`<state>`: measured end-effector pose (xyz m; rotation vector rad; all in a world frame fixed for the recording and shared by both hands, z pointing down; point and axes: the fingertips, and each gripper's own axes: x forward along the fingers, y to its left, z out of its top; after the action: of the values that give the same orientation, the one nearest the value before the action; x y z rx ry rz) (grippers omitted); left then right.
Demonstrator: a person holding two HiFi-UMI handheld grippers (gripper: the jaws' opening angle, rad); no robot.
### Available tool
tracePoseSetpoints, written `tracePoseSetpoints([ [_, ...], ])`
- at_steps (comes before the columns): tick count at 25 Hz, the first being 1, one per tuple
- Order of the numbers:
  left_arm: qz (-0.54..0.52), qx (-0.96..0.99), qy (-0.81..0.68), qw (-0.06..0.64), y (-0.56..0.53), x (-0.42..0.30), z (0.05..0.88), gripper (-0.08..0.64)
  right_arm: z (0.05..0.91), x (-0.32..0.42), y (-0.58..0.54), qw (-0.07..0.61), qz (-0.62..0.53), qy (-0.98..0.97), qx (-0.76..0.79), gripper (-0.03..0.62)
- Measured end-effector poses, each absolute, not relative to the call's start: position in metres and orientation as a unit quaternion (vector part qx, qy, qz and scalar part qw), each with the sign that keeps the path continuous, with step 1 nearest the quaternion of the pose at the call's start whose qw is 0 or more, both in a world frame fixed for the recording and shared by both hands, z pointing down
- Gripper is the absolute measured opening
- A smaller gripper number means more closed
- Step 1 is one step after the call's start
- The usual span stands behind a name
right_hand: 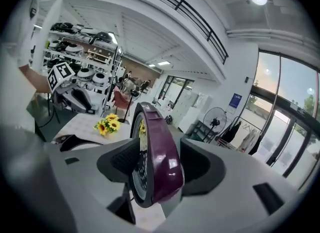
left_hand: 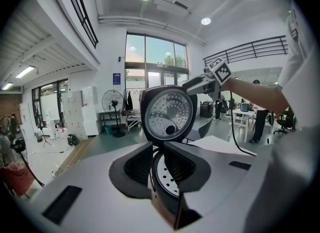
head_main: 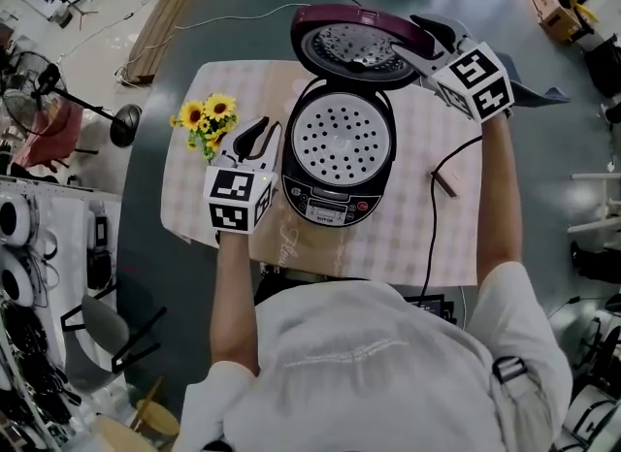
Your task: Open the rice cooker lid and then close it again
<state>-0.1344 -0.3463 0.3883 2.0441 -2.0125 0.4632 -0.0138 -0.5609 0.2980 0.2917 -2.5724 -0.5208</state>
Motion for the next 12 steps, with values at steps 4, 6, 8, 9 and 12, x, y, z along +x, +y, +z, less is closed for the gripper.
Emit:
tracePoseSetpoints([
  [4, 0.163, 0.689, -0.695, 0.127, -0.343, -0.139, 0.394, 0.078, 0.307, -0.023, -0.561, 0.26, -0.196, -0.943, 0.075, 0.264],
  [6, 0.164, 0.684, -0.699, 0.129, -0.341, -0.141, 0.396, 0.078, 0.308, -0.027, -0.56, 0.257, -0.194, -0.944, 0.07, 0.254],
  [8, 0.166, 0.679, -0.703, 0.13, -0.337, -0.142, 0.397, 0.078, 0.308, -0.028, -0.563, 0.255, -0.2, -0.943, 0.076, 0.211],
  [9, 0.167, 0.677, -0.704, 0.131, -0.335, -0.143, 0.397, 0.078, 0.308, -0.028, -0.565, 0.255, -0.203, -0.942, 0.078, 0.209],
  [12, 0.171, 0.674, -0.707, 0.133, -0.328, -0.144, 0.4, 0.078, 0.307, -0.026, -0.566, 0.257, -0.207, -0.941, 0.079, 0.207],
])
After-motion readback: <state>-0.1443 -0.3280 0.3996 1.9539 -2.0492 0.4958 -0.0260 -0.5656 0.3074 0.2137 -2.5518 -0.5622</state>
